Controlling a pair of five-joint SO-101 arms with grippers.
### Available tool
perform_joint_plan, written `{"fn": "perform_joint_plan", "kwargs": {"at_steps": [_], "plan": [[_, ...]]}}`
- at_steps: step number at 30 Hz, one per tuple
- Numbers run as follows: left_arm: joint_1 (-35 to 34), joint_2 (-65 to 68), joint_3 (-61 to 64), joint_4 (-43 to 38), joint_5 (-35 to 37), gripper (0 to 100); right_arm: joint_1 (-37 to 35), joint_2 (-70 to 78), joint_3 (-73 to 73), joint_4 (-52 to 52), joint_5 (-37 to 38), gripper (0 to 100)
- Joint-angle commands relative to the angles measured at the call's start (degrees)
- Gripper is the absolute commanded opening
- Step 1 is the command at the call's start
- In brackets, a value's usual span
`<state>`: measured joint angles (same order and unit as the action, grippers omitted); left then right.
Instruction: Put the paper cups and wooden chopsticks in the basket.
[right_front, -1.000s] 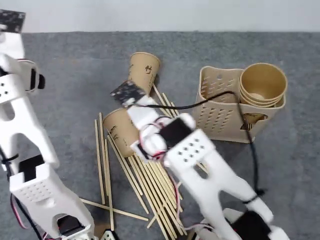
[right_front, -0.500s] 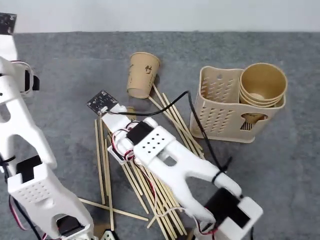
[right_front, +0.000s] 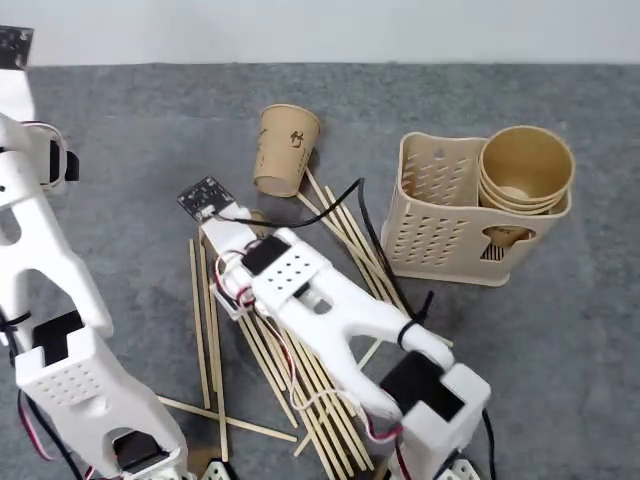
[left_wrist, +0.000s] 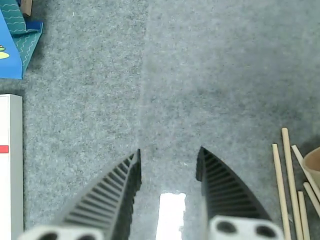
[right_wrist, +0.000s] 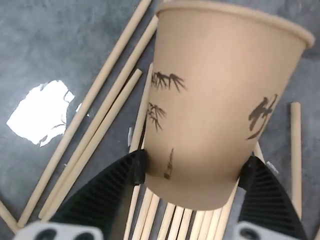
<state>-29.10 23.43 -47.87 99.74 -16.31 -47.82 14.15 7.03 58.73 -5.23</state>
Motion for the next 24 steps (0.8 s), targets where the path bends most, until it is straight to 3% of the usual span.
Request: {"fn": "perform_joint_plan", "kwargs": {"at_steps": [1,10,18,24], "plan": [[-0.35,-3.78,-2.07,0.70,0.53,18,0.66,4.26,-7.65,4.44,-0.53,29.5],[-0.35,-3.78,1.89,-1.41,0.44,18,0.66,15.96,-23.91,17.36,-0.53,29.5],[-0.35,-3.78,2.77,-1.41,0.44,18,0.75,20.88,-25.85,19.65,0.70,28.8],[-0.35,-3.78,2.77,-1.41,0.35,18,1.63,16.22,-29.19,26.15,6.51,19.5]]}}
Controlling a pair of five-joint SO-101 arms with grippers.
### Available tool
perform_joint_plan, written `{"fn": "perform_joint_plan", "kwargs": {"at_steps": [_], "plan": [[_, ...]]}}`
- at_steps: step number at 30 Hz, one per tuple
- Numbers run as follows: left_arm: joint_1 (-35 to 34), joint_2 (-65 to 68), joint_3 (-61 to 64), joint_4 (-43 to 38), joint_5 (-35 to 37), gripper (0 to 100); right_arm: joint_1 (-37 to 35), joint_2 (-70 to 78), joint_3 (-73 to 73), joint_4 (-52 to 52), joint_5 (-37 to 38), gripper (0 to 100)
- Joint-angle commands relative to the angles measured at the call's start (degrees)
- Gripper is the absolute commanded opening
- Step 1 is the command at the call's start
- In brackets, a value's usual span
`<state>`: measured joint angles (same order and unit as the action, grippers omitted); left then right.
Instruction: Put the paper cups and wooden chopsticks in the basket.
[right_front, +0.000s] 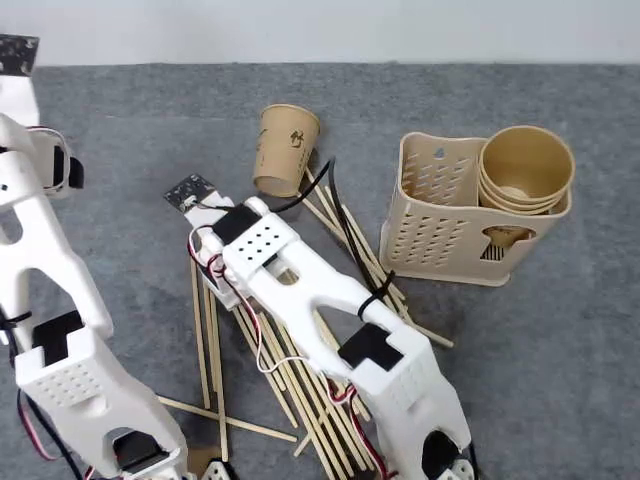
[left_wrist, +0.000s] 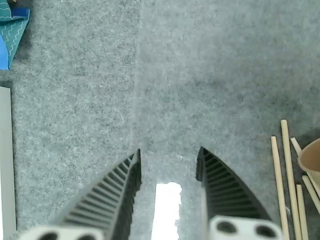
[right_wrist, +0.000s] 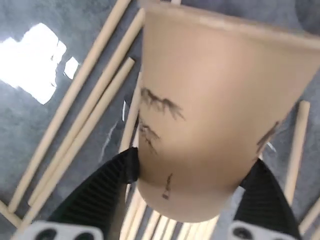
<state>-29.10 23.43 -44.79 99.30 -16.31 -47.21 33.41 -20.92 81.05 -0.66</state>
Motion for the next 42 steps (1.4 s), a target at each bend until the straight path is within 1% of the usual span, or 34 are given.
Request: {"fn": "perform_joint_plan", "kwargs": {"at_steps": [1,6,13,16,20,23,28,34,38,42], "plan": [[-0.35,-3.78,-0.31,-0.97,0.35,18,1.36,-4.26,-1.85,4.88,2.37,19.5],[-0.35,-3.78,-0.40,-0.97,0.35,18,2.86,-11.65,-2.55,9.01,4.40,19.4],[-0.35,-3.78,-0.40,-0.97,0.35,18,6.90,-25.80,-2.64,14.37,4.48,19.4],[-0.35,-3.78,-0.40,-0.97,0.35,18,9.10,-34.07,-2.64,16.22,7.74,19.1],[-0.35,-3.78,-0.40,-0.97,0.35,18,13.49,-45.32,-2.64,17.01,11.87,19.1],[-0.35,-3.78,-0.31,-0.97,0.35,18,19.03,-52.53,-2.64,16.13,14.24,19.1],[-0.35,-3.78,-0.31,-0.97,0.35,18,31.34,-59.30,-2.29,11.82,18.46,19.0],[-0.26,-3.78,-0.31,-0.97,0.35,18,44.62,-60.09,-0.44,6.37,20.84,19.3],[-0.26,-3.78,-0.31,-0.97,0.35,18,50.33,-61.67,10.02,-2.07,20.84,19.5],[-0.26,-3.78,-0.31,-0.97,0.35,18,54.81,-67.12,25.93,-15.69,20.92,19.5]]}}
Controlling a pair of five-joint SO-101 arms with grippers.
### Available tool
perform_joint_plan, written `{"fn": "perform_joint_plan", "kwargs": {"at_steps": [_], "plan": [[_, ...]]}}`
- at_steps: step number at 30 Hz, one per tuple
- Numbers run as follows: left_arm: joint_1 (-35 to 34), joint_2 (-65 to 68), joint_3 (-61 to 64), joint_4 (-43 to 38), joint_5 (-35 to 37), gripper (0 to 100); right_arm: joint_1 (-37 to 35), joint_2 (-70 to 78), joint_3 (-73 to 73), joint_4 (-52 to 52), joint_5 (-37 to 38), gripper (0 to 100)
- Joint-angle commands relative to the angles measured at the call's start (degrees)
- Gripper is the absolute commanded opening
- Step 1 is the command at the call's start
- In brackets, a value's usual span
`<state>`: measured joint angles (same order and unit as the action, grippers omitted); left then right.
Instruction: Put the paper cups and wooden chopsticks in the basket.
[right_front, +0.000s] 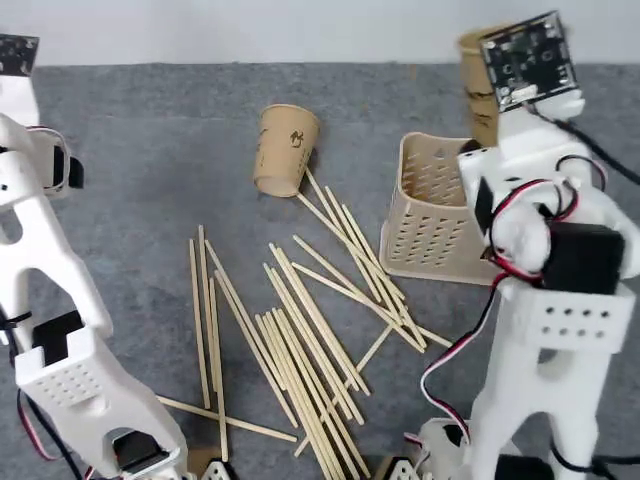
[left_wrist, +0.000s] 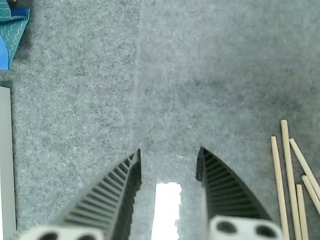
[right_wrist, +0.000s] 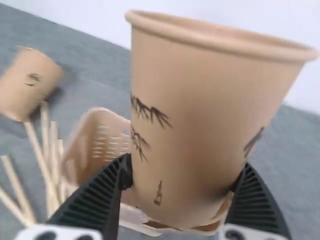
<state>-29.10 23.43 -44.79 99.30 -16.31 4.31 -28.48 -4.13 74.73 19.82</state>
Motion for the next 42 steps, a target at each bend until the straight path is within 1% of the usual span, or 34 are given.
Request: {"fn": "perform_joint_plan", "kwargs": {"at_steps": [1,4,7,14,15,17,19,21,24,30,35,40,42], "plan": [[-0.26,-3.78,-0.31,-0.97,0.35,18,3.91,-7.25,13.27,-12.70,0.44,19.5],[-0.26,-3.78,-0.31,-0.97,0.35,18,4.35,-12.53,25.41,-22.11,0.53,19.4],[-0.26,-3.78,-0.31,-0.97,0.35,18,4.44,-16.04,34.81,-28.79,0.53,19.4],[-0.26,-3.78,-0.22,-0.97,0.35,18,5.49,-16.75,46.86,-39.08,0.18,19.9],[-0.35,-3.78,-0.22,-0.97,0.35,18,5.85,-16.84,47.91,-39.78,0.09,21.7],[-0.35,-3.78,-0.22,-0.88,0.35,18,6.29,-17.19,49.49,-40.22,0.09,29.1],[-0.35,-3.78,-0.22,-0.88,0.35,18,6.99,-17.27,50.20,-39.69,0.00,37.7],[-0.35,-3.78,-0.22,-0.88,0.35,18,7.43,-17.36,49.23,-38.02,-0.44,41.4],[-0.18,-3.78,-0.22,-0.88,0.35,18,7.78,-17.36,46.07,-35.03,-0.70,41.1],[-0.09,-3.69,-0.22,-0.88,0.35,18,7.34,-17.36,36.40,-23.69,-0.88,41.1],[-0.09,-3.69,-0.22,-0.88,0.35,18,7.34,-17.36,31.47,-16.92,-0.88,41.0],[0.00,-3.69,-0.22,-0.88,0.35,18,7.16,-21.23,29.36,-14.37,-0.88,40.9],[0.00,-3.69,-0.22,-0.88,0.35,18,5.32,-23.60,29.27,-14.46,-0.88,40.9]]}}
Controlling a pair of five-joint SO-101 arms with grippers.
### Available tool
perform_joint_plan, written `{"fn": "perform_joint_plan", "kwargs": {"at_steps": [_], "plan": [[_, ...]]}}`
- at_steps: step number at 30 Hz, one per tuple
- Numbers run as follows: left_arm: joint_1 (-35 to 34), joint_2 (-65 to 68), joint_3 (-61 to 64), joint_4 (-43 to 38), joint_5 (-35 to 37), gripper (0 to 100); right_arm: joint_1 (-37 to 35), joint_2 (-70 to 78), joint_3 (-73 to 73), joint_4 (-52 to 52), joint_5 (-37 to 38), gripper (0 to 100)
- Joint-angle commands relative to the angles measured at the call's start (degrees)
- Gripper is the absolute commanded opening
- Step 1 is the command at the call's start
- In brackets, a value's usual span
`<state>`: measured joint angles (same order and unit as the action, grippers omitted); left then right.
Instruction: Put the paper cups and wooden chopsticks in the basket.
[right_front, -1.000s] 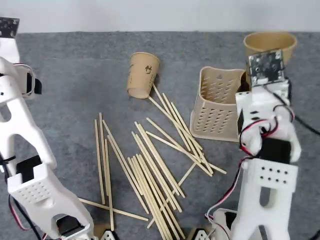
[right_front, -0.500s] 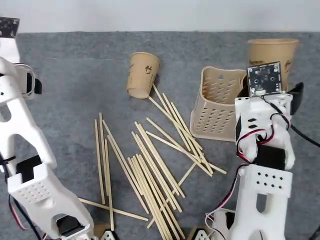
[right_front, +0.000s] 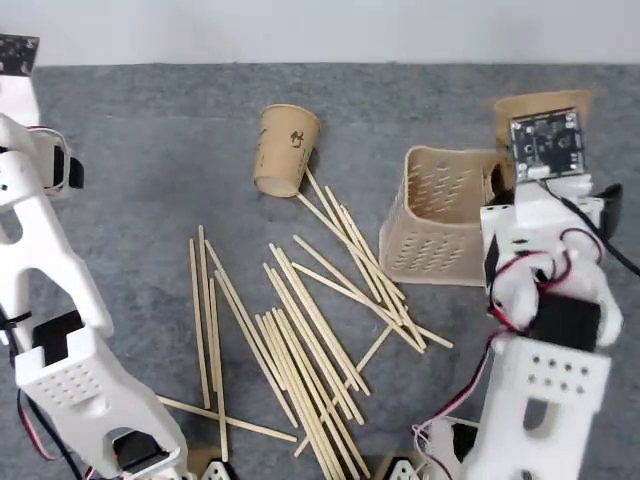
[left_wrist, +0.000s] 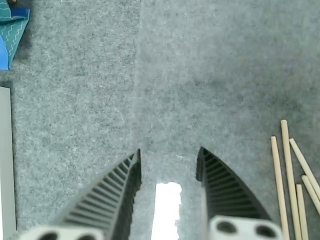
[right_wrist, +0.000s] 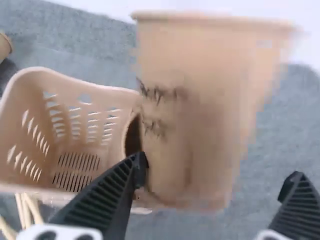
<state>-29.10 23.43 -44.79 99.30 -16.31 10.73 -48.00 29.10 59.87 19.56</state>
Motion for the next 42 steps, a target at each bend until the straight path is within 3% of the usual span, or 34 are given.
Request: {"fn": "perform_joint_plan", "kwargs": {"at_steps": [1,8,16,25,34,42], "plan": [[0.00,-3.69,-0.22,-0.97,0.35,18,-1.98,-4.88,-3.87,0.40,-0.62,40.9],[-0.09,-3.69,-0.13,-0.79,0.35,18,-6.11,-5.85,-3.69,0.40,-0.62,40.9],[-0.26,-3.69,-0.13,-0.88,0.35,18,-5.85,-6.37,-4.13,0.48,-0.53,38.6],[-0.26,-3.69,-0.13,-0.88,0.35,18,-4.97,-11.30,-4.75,-3.12,0.00,0.4],[-0.18,-0.53,-0.48,-0.97,0.35,18,6.29,-7.78,3.43,-15.34,-0.09,0.9],[0.53,0.97,-0.84,-0.97,0.35,18,6.55,-6.29,17.41,-21.23,0.00,0.9]]}}
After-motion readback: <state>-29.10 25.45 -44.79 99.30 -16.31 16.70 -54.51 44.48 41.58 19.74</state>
